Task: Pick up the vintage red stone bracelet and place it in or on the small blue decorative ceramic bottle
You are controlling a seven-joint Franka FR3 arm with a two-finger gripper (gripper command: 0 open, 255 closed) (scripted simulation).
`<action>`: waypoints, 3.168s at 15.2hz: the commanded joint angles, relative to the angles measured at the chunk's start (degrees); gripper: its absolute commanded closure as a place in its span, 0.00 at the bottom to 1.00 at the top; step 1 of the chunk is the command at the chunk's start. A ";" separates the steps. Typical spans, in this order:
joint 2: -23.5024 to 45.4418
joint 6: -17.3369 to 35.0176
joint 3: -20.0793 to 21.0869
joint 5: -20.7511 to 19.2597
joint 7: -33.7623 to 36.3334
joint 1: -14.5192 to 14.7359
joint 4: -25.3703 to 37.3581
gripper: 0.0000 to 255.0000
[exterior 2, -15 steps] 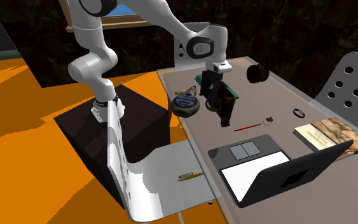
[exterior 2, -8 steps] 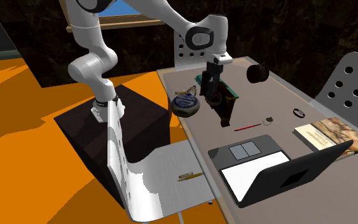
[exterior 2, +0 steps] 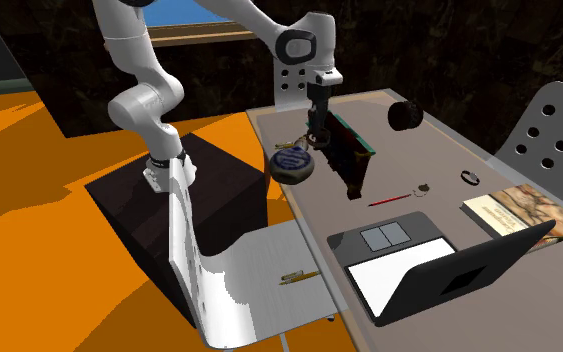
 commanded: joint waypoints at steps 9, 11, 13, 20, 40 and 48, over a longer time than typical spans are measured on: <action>-8.48 -1.51 6.40 5.74 9.14 6.49 -7.27 1.00; -7.49 -0.01 6.63 4.92 9.93 6.34 -8.01 1.00; -6.43 1.48 6.85 4.00 10.80 6.19 -8.70 1.00; -2.18 6.53 7.35 -0.15 14.46 5.71 -10.65 1.00; -4.35 4.04 7.79 2.11 13.32 6.11 -9.82 0.00; -5.52 2.59 7.67 3.24 12.52 6.42 -9.26 0.00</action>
